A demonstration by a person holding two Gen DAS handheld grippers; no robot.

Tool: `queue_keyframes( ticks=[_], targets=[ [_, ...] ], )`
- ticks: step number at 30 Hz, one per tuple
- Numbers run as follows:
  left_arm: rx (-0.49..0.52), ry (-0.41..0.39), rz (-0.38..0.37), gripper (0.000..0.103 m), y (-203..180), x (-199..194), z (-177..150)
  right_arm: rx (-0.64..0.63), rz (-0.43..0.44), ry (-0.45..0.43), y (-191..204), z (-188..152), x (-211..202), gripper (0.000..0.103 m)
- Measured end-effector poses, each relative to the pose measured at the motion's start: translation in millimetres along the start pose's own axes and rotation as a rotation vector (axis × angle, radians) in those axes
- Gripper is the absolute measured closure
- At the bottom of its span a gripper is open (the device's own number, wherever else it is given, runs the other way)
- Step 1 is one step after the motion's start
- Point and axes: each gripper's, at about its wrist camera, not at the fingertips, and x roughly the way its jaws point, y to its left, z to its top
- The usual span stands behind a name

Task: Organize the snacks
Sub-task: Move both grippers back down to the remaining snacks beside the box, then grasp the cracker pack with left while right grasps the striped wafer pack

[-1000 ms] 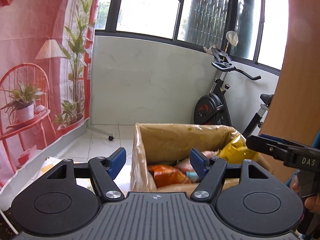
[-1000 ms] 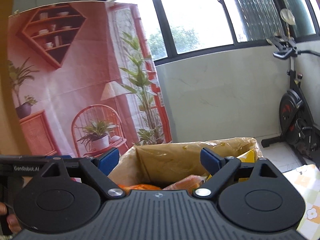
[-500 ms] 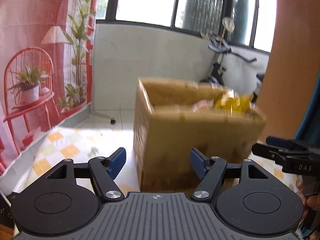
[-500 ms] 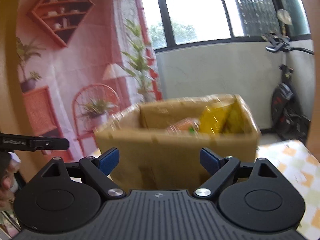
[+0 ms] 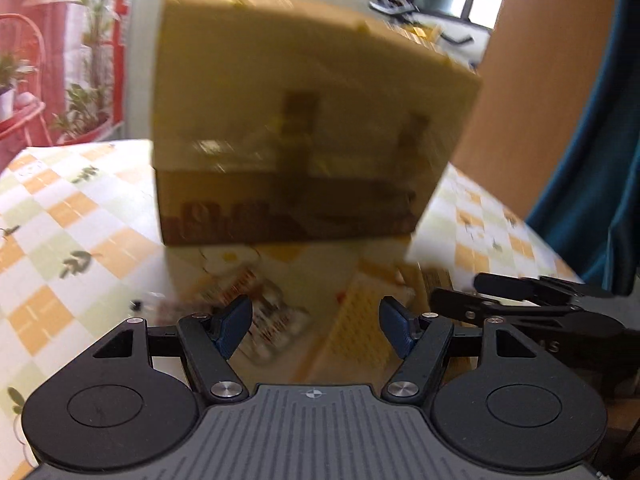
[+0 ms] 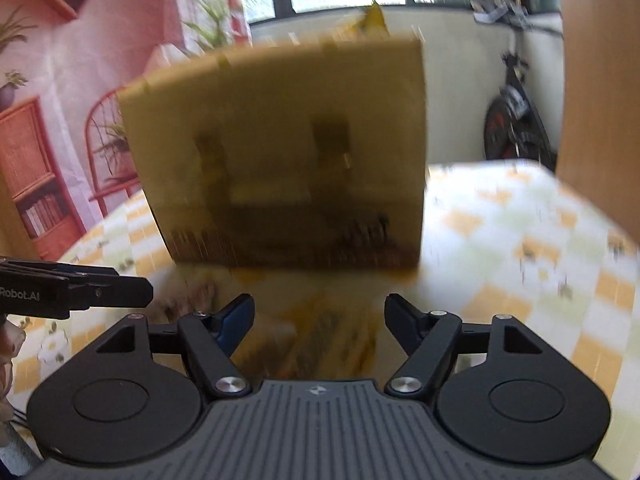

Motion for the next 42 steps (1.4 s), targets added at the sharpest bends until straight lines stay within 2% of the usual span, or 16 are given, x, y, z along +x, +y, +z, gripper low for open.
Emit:
queue_keyframes(
  ticks=[4, 9, 12, 16, 19, 25, 33, 42],
  targets=[
    [0.035, 0.032, -0.010, 0.031, -8, 6, -8, 0.047, 0.021, 0.060, -8, -12, 10, 0.040],
    [0.079, 0.082, -0.016, 0.031, -23, 23, -13, 0.074, 0.045, 0.079, -14, -17, 15, 0.053],
    [0.116, 0.101, -0.014, 0.031, -33, 35, -13, 0.101, 0.064, 0.073, -16, -19, 15, 0.055],
    [0.080, 0.117, -0.030, 0.033, -33, 48, -13, 0.095, 0.068, 0.071, -15, -19, 15, 0.055],
    [0.055, 0.128, -0.033, 0.046, -31, 52, -17, 0.102, 0.071, 0.070, -16, -20, 15, 0.056],
    [0.009, 0.089, 0.004, 0.048, -27, 45, -23, 0.091, 0.072, 0.070, -13, -19, 16, 0.056],
    [-0.037, -0.005, 0.043, 0.050, -16, 18, -25, 0.060, 0.063, 0.073, -9, -19, 16, 0.053],
    [-0.036, 0.065, 0.008, 0.051, -16, 25, -34, -0.006, 0.042, 0.088, 0, -21, 20, 0.052]
  ],
)
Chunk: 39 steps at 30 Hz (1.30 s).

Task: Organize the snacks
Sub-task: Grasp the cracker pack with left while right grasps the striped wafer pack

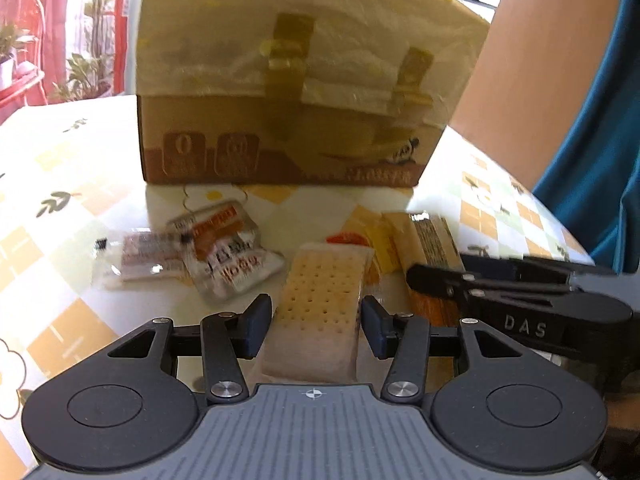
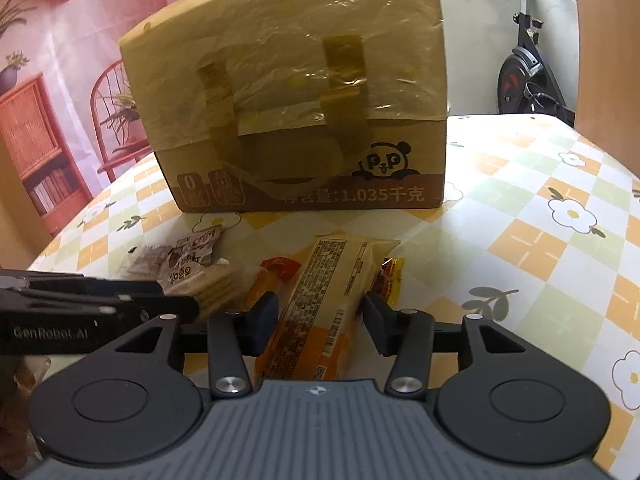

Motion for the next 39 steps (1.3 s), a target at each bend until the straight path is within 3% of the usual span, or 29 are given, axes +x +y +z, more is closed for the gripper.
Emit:
queue_keyframes(
  ticks=[11, 24, 34, 39],
  targets=[
    [0.008, 0.022, -0.008, 0.050, -1, 6, -6, -0.074, 0.028, 0.014, 11, -3, 5, 0.053],
    [-0.041, -0.013, -0.015, 0.053, 6, 2, -5, -0.025, 0.062, 0.036, 3, -5, 9, 0.052],
    [-0.038, -0.064, -0.015, 0.053, 5, -7, -2, -0.010, 0.075, -0.065, 0, 0, -7, 0.054],
    [-0.035, -0.057, -0.016, 0.053, 4, -7, -2, -0.001, 0.076, -0.069, -1, 1, -8, 0.054]
  ],
)
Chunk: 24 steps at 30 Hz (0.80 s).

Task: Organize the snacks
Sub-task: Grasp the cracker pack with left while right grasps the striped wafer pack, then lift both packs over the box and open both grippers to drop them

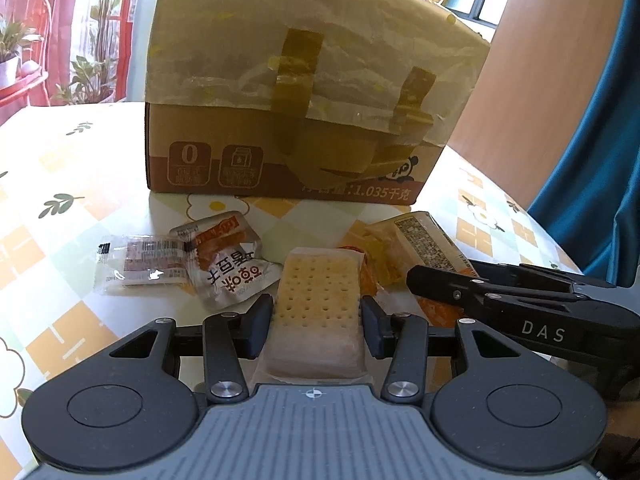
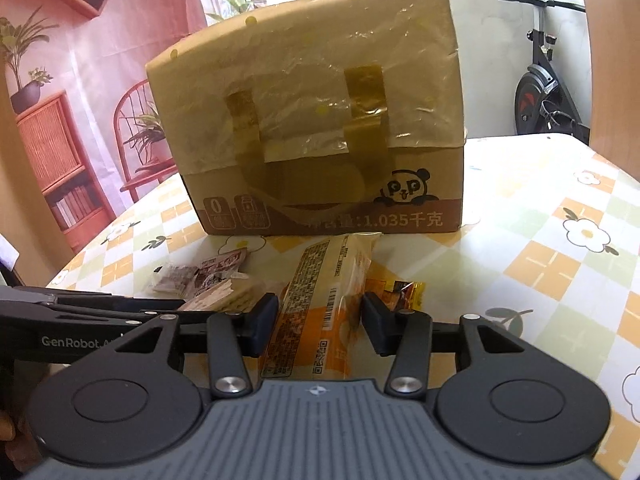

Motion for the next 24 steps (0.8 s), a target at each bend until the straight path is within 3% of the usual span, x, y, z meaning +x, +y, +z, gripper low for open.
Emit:
queue_keyframes(
  ticks=[7, 13, 24],
  targets=[
    [-0.019, -0.052, -0.017, 0.054, 3, -9, 3, 0.005, -0.003, -0.016, 0, 0, -3, 0.054],
    [0.015, -0.142, -0.018, 0.054, 0, -29, 19, -0.018, -0.002, -0.074, 3, 13, -15, 0.054],
    [0.127, -0.388, -0.002, 0.054, -1, -92, 109, -0.103, 0.094, -0.292, 24, 101, -47, 0.054]
  ],
)
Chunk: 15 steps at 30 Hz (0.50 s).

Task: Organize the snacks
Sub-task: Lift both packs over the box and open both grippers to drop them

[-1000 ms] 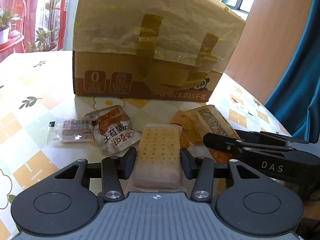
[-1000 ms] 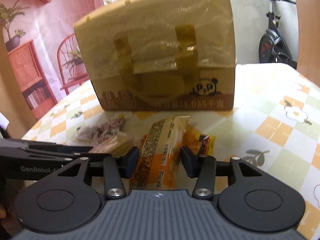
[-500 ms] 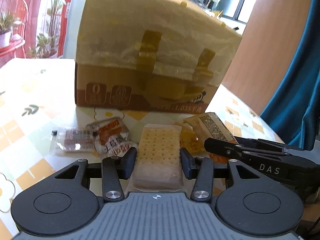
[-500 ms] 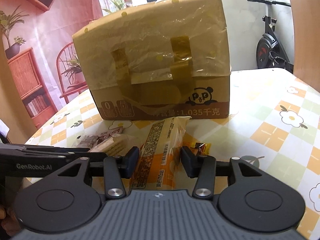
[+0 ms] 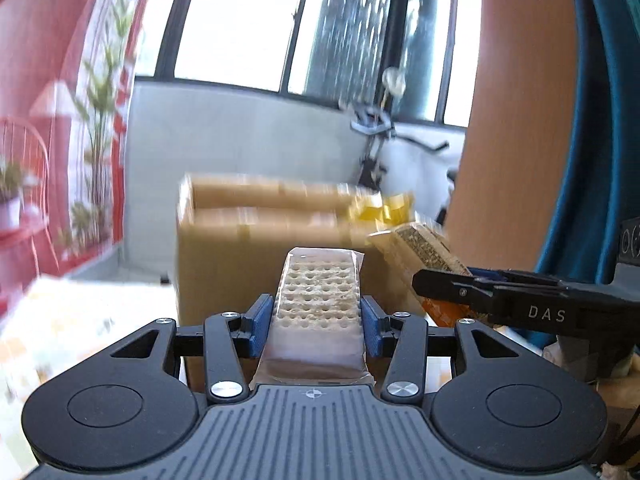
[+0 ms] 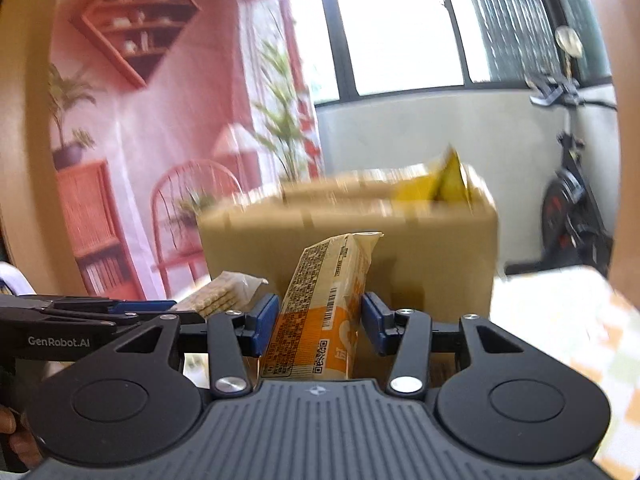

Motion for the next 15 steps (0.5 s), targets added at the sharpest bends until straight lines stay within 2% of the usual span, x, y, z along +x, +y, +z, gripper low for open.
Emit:
queue_keyframes(
  ticks=[4, 9, 15],
  targets=[
    [-0.038, -0.040, 0.008, 0.054, 12, 13, 40, -0.017, 0.029, -0.056, 0, 39, 14, 0.054],
    [-0.055, -0.038, 0.029, 0.054, 18, 41, 78, -0.039, 0.037, -0.089, -2, 77, 44, 0.054],
    [-0.069, 0.018, 0.065, 0.054, 32, 79, 104, -0.018, 0.033, -0.041, -10, 101, 98, 0.054]
  ],
)
